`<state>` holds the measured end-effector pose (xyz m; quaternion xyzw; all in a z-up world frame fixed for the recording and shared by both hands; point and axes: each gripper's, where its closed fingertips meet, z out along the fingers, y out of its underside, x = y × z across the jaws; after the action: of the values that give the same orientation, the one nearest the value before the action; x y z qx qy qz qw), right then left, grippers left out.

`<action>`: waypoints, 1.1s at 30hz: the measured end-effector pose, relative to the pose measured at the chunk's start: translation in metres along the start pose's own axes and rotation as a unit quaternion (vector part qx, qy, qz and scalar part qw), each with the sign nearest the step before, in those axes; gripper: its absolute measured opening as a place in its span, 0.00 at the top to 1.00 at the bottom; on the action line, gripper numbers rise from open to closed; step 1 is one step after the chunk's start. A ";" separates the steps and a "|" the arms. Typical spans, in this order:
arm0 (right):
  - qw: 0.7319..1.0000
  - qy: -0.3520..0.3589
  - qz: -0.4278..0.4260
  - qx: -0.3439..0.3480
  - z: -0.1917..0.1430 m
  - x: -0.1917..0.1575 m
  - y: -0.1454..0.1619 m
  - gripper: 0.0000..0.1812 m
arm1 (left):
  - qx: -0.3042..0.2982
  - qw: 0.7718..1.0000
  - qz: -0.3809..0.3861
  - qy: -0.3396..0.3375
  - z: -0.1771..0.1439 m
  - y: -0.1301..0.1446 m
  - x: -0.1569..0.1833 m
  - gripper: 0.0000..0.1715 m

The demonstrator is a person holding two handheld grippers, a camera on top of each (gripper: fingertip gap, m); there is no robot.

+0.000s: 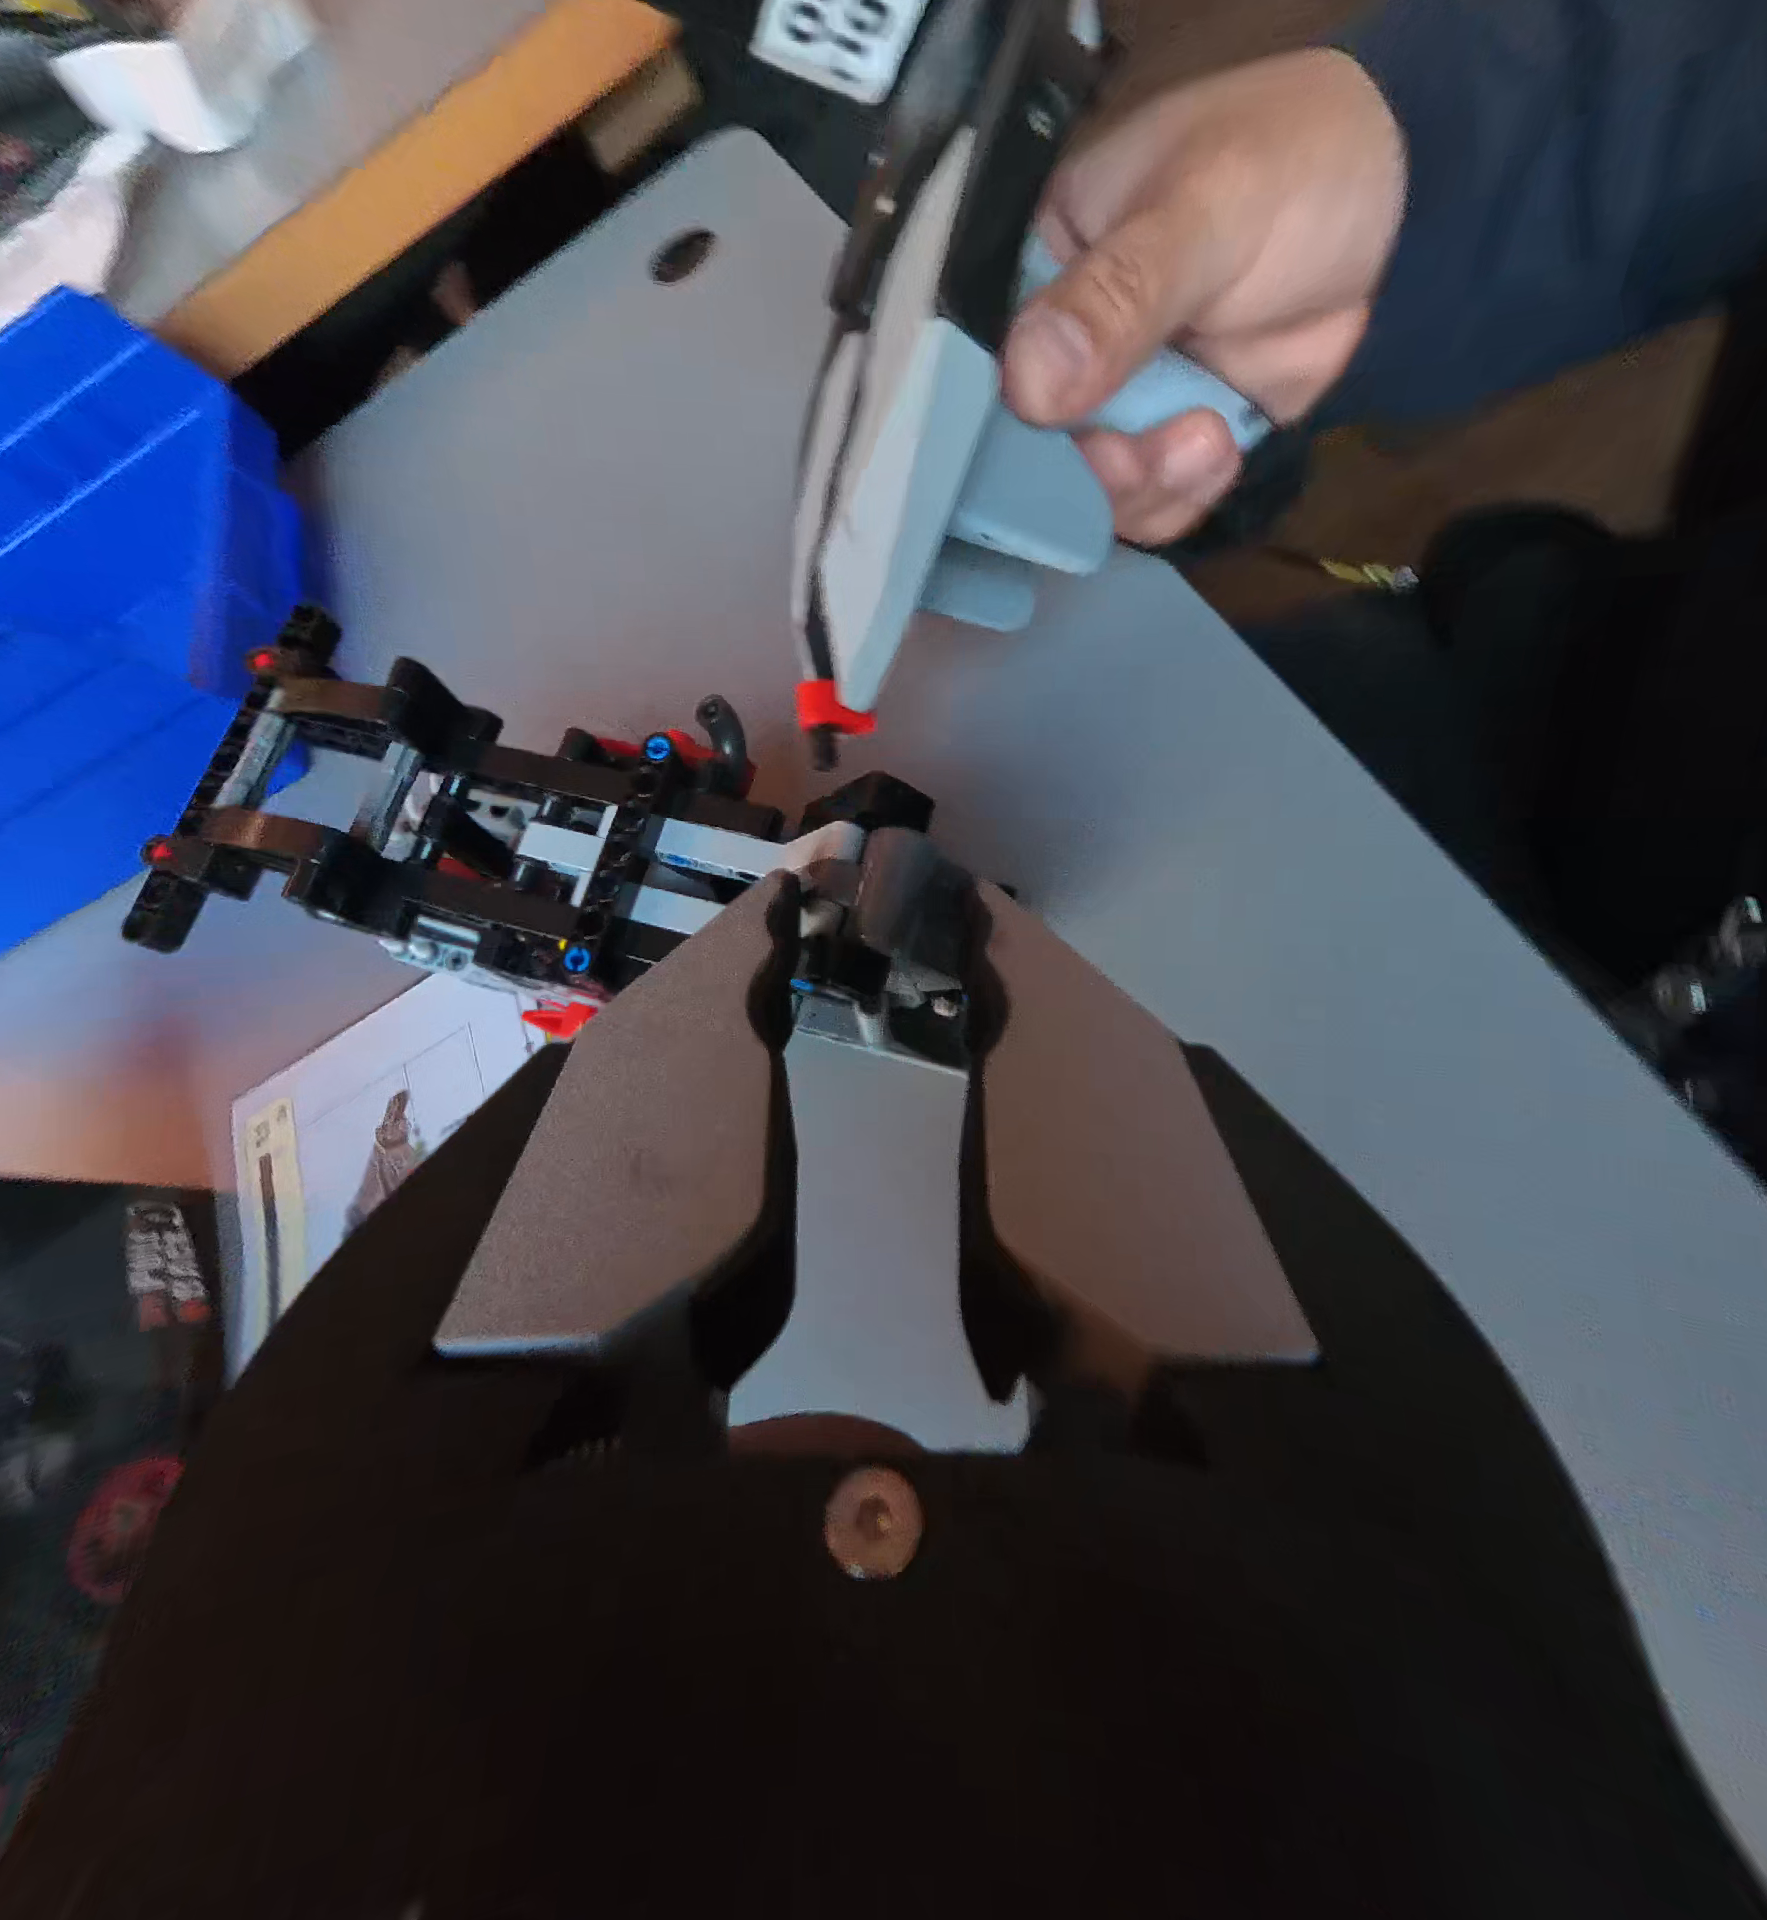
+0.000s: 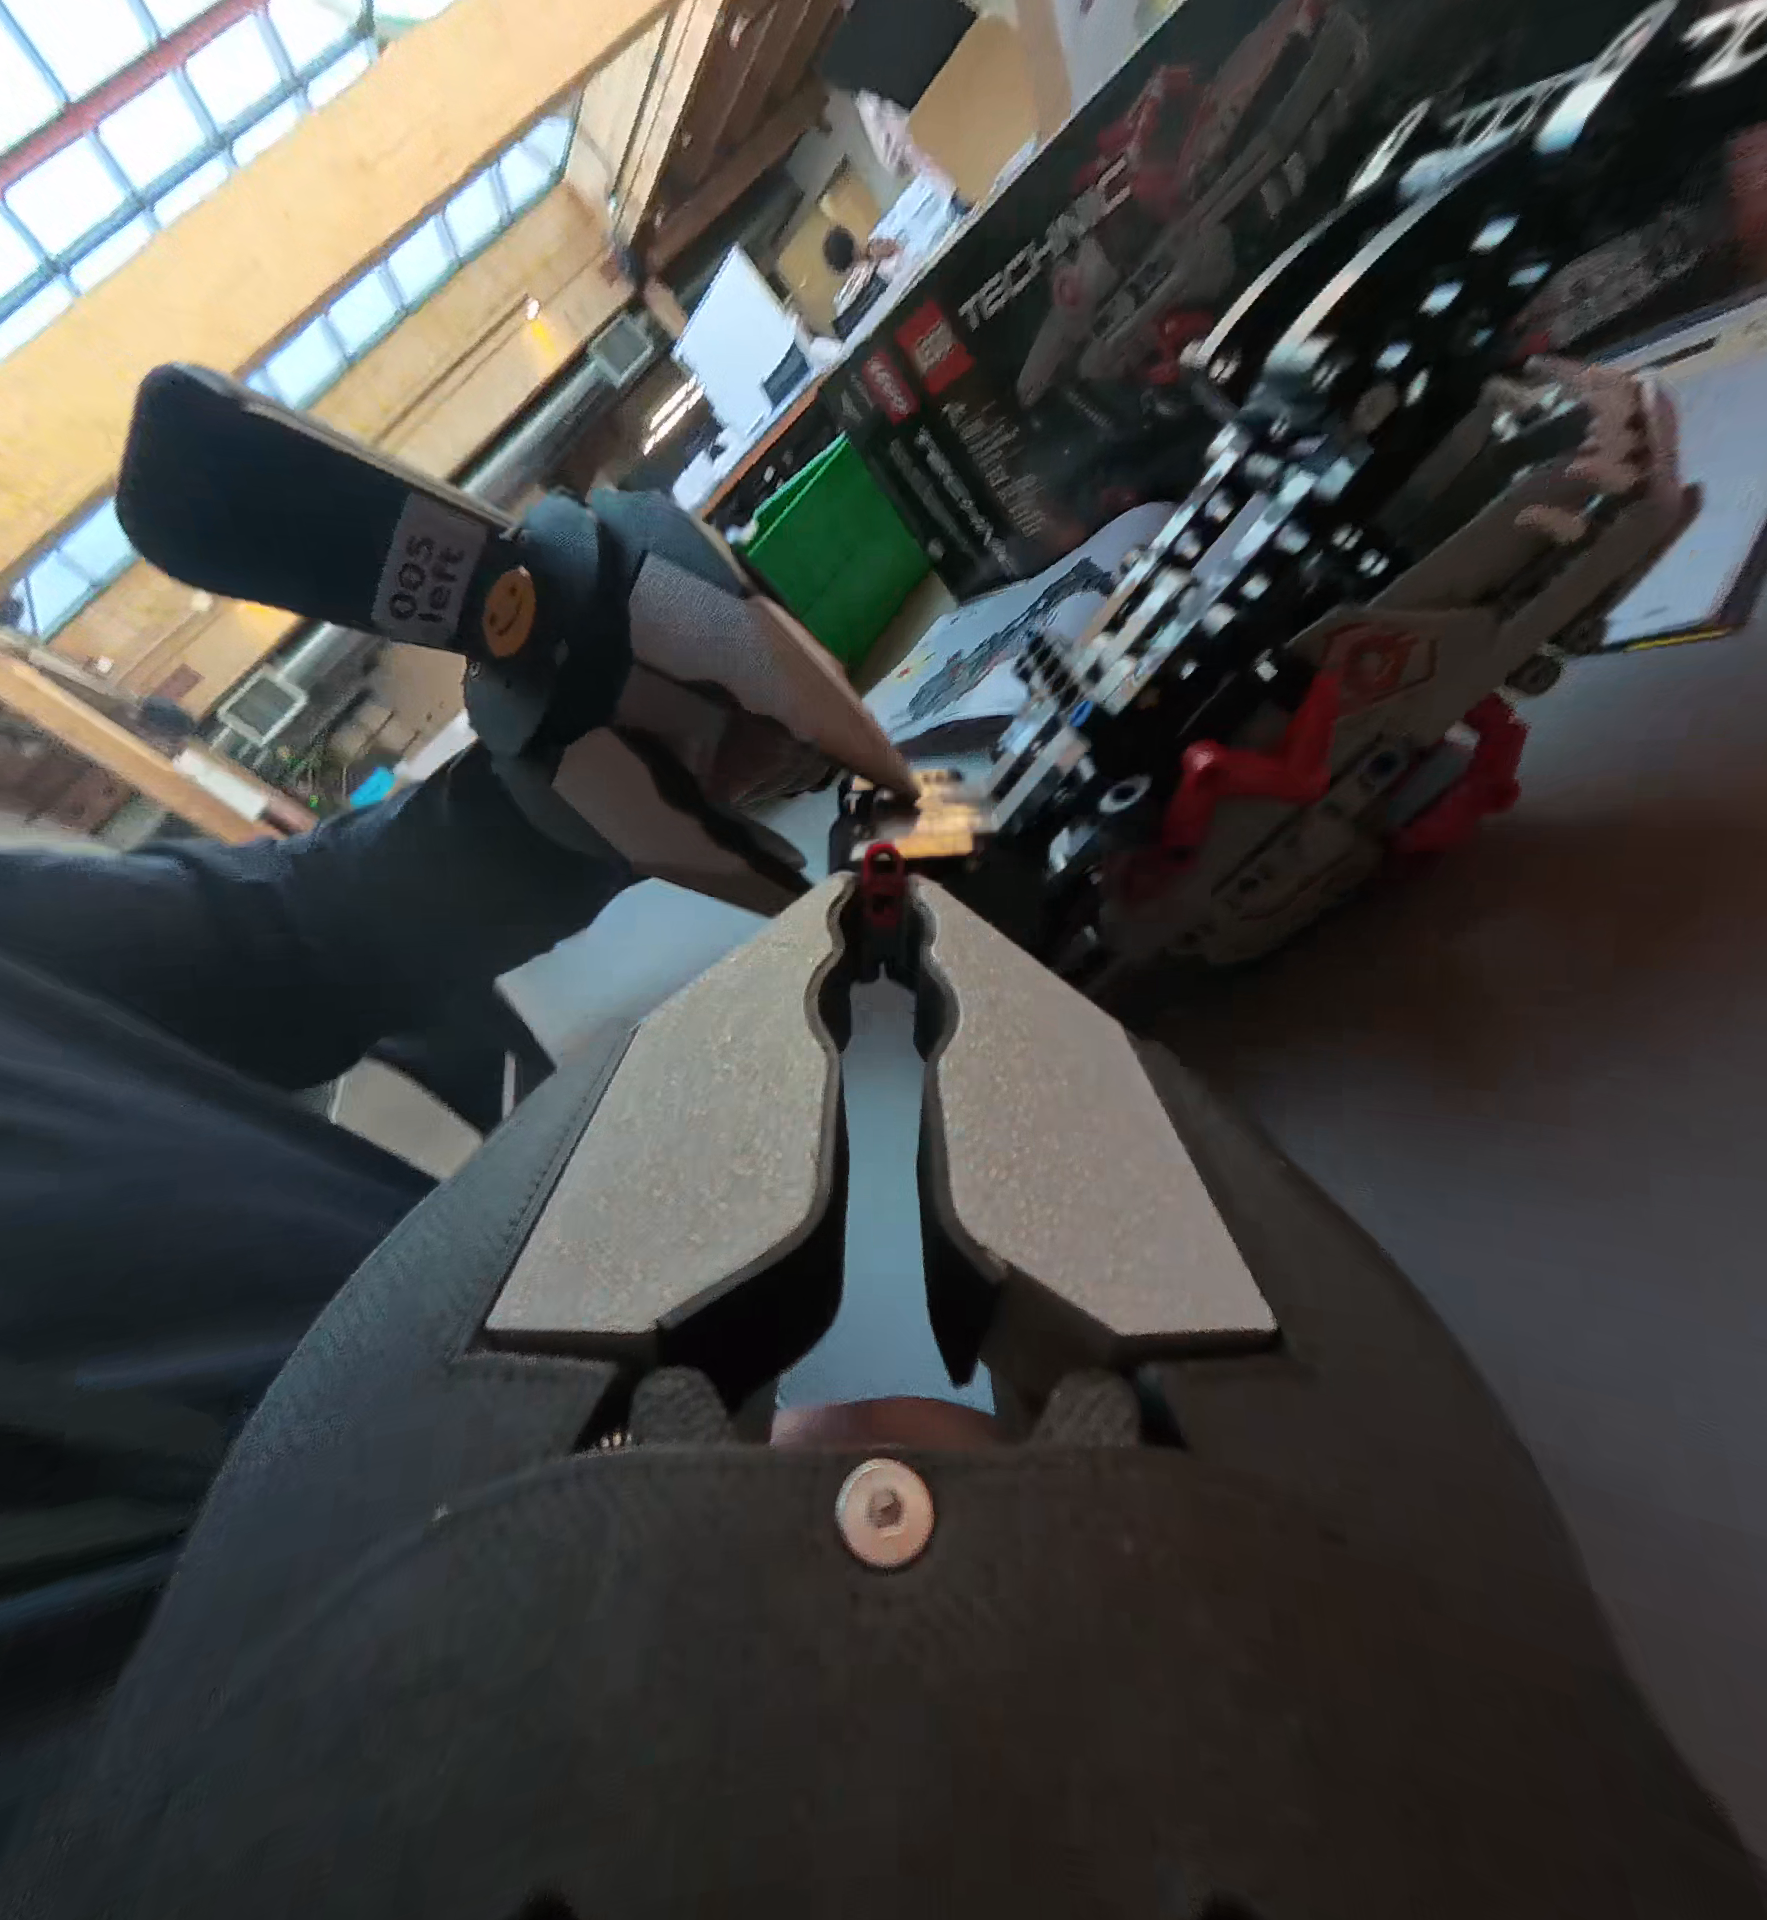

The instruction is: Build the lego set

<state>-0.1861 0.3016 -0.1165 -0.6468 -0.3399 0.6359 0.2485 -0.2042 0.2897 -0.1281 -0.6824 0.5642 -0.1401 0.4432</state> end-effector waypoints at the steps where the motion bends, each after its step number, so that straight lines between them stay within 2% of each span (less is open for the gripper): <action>1: 1.000 -0.006 -0.005 -0.017 -0.001 -0.001 0.004 0.98 | 0.013 0.999 -0.024 -0.028 0.003 -0.002 -0.002 0.84; 3: 0.999 -0.006 -0.010 -0.040 -0.004 0.002 0.012 0.98 | 0.035 0.996 -0.044 -0.071 0.006 -0.003 -0.002 0.83; 5: 0.999 -0.027 0.005 -0.031 -0.007 0.001 0.009 0.98 | 0.041 0.994 -0.051 -0.089 0.006 -0.004 -0.003 0.83; 8: 0.997 -0.050 0.049 -0.016 -0.007 0.000 0.004 0.98 | 0.048 0.993 -0.063 -0.090 0.007 -0.005 -0.003 0.84; 12: 0.996 -0.037 0.071 0.028 -0.008 0.002 -0.001 0.99 | 0.059 0.990 -0.100 -0.083 0.007 -0.007 -0.005 0.86; 14: 0.996 -0.036 0.079 0.027 -0.006 0.001 0.003 0.99 | 0.067 0.987 -0.119 -0.082 0.007 -0.007 -0.005 0.86; 22: 0.996 -0.034 0.064 0.049 -0.006 -0.001 0.004 0.99 | 0.081 0.985 -0.126 -0.086 0.008 -0.008 -0.005 0.87; 33: 1.000 -0.015 -0.007 -0.008 -0.005 -0.002 0.007 0.99 | 0.093 0.986 -0.132 -0.050 0.009 -0.008 -0.005 0.87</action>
<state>-0.1806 0.2964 -0.1204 -0.6370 -0.3532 0.6409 0.2424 -0.1943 0.2973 -0.1250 -0.7131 0.4304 -0.2147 0.5100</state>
